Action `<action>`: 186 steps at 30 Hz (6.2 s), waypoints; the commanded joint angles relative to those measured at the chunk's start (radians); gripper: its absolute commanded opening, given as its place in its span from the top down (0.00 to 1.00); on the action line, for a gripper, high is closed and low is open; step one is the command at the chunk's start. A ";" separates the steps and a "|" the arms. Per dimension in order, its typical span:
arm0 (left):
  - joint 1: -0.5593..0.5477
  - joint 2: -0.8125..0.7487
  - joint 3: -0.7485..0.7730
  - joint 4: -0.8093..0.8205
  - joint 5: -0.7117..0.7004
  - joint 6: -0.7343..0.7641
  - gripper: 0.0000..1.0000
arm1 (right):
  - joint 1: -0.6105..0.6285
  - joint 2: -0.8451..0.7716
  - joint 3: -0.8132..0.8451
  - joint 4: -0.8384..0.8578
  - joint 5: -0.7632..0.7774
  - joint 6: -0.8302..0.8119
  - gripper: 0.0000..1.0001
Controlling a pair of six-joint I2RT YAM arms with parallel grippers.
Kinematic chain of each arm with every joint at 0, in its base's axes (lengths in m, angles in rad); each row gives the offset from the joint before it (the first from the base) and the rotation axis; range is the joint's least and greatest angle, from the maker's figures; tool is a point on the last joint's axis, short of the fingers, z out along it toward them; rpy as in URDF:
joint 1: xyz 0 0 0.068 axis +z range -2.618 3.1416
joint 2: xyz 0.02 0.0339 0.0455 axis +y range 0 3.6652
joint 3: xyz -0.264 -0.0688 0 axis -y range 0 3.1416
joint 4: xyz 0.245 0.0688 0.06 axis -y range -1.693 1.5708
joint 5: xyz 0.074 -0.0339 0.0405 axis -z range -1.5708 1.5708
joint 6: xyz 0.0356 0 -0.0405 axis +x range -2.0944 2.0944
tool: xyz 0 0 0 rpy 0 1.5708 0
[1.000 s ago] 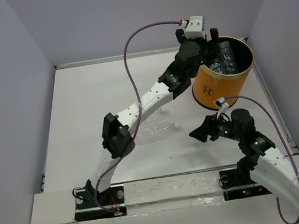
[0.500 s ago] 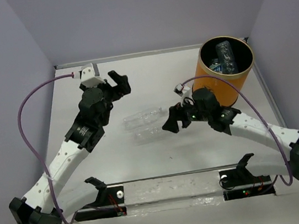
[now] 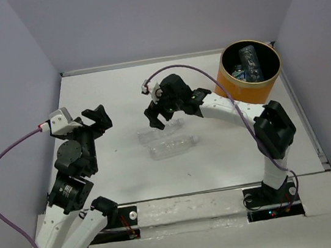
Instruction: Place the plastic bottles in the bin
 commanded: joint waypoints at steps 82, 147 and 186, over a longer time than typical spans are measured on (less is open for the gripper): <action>-0.068 0.333 -0.307 0.070 0.608 -0.695 0.01 | -0.618 -0.548 -0.220 0.210 0.321 0.275 0.00; -0.258 1.059 0.876 0.392 0.174 -0.167 0.59 | -0.304 -1.175 -1.188 0.364 -0.020 0.794 0.77; -0.412 1.680 1.571 0.554 0.367 0.124 0.01 | -0.202 -1.141 -1.230 0.428 -0.014 0.748 0.79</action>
